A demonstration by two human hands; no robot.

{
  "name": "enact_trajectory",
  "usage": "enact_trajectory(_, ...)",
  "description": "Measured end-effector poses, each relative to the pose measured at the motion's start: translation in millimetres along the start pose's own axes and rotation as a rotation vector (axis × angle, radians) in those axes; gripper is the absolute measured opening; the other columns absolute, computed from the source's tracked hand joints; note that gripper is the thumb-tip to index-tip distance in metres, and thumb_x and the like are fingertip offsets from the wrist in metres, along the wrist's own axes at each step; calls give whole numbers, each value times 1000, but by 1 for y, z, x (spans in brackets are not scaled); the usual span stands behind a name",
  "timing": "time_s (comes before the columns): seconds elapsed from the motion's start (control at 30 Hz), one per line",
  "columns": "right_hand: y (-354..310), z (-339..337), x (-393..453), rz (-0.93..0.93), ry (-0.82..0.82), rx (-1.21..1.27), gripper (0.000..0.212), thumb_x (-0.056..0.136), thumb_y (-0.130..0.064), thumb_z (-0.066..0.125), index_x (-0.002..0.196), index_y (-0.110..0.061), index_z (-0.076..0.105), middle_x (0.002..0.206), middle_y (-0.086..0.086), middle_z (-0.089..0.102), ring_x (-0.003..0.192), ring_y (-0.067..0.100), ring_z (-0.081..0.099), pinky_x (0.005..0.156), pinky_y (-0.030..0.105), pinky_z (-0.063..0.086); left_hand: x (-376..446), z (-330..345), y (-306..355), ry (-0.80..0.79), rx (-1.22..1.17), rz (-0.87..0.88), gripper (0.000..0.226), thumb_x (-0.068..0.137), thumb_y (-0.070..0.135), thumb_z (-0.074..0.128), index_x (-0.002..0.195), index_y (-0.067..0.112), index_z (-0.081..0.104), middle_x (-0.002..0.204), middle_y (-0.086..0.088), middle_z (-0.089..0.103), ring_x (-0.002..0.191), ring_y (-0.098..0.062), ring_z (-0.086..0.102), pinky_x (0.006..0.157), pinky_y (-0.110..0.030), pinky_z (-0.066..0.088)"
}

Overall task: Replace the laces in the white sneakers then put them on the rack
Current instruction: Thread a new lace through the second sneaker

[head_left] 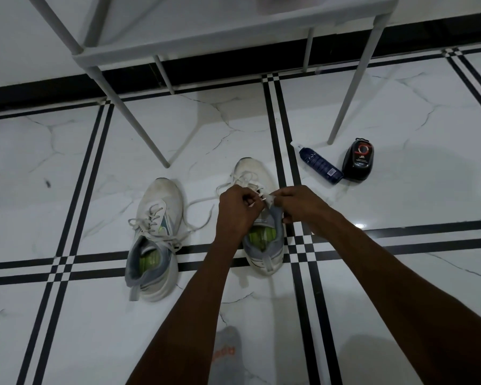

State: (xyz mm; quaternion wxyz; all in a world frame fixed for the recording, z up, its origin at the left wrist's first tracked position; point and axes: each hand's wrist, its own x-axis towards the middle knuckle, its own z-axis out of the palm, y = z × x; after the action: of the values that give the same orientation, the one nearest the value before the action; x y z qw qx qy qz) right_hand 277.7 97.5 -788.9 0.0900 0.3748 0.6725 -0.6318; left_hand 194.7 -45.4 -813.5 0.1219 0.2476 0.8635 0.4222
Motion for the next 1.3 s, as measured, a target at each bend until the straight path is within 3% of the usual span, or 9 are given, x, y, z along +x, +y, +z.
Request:
enact_trajectory(0.3, -5, -3, -3, 91, -53, 62, 29, 94, -3, 57, 121, -7, 68, 112, 14, 68, 78, 12, 63, 52, 18, 51, 1, 6, -1, -11, 39, -24, 6, 80, 14, 75, 80, 10, 78, 71, -1, 72, 66, -11, 67, 66, -25, 53)
enact_trajectory(0.47, -8, -3, -3, 67, -106, 25, 23, 90, -25, 72, 111, -16, 73, 105, 7, 74, 85, 12, 67, 71, 26, 59, -3, 9, -5, 47, 16, -32, 13, 87, 21, 74, 90, 9, 78, 84, -4, 73, 77, -15, 67, 73, -32, 55)
enact_trajectory(0.7, 4, 6, 7, 24, 41, 110, 9, 91, -17, 71, 93, -9, 73, 80, 7, 70, 67, 10, 61, 58, 20, 55, -14, 16, 4, 222, 142, -27, 16, 89, 23, 71, 100, 12, 67, 108, -7, 60, 106, -21, 51, 88, -25, 39)
enact_trajectory(0.87, 2, 11, 12, -25, 54, -5, 16, 95, -13, 64, 81, -11, 70, 88, 18, 72, 78, 21, 67, 79, 36, 60, -31, 20, 15, 194, 348, -30, 43, 95, 55, 53, 70, 23, 67, 78, 5, 60, 86, -16, 49, 80, -34, 28)
enact_trajectory(0.97, 1, 1, 12, -3, 63, -19, 16, 97, -6, 56, 94, 1, 71, 97, 25, 71, 84, 27, 68, 80, 41, 61, -33, 20, 12, 164, 327, -54, 38, 92, 51, 55, 71, 22, 68, 79, 4, 61, 88, -19, 51, 81, -34, 24)
enact_trajectory(1.03, -5, -20, 11, -14, 314, 93, 24, 97, -3, 50, 110, 12, 63, 94, 23, 67, 88, 34, 67, 74, 36, 59, -34, 17, 11, 173, 313, -65, 34, 91, 44, 58, 67, 21, 63, 77, 2, 60, 86, -22, 52, 80, -35, 25)
enact_trajectory(1.1, -15, -51, 10, -100, 783, 199, 28, 98, -2, 42, 113, 18, 55, 103, 33, 59, 94, 38, 62, 74, 27, 52, -34, 17, 11, 181, 295, -61, 33, 91, 41, 59, 64, 22, 57, 75, 2, 57, 83, -21, 51, 80, -37, 30)
enact_trajectory(1.17, -15, -66, 17, -262, 1006, 162, 28, 97, -11, 39, 107, 9, 57, 105, 30, 59, 90, 34, 60, 77, 22, 51, -34, 18, 11, 170, 261, -62, 34, 91, 42, 57, 63, 24, 55, 75, 3, 56, 82, -20, 52, 80, -38, 33)
enact_trajectory(1.3, 7, -20, 20, -473, 437, -307, 27, 92, -19, 67, 118, -9, 66, 114, 6, 60, 100, 14, 56, 86, 16, 43, -30, 20, 7, 167, 219, -55, 34, 90, 45, 58, 65, 24, 62, 76, 5, 56, 82, -18, 56, 78, -37, 32)
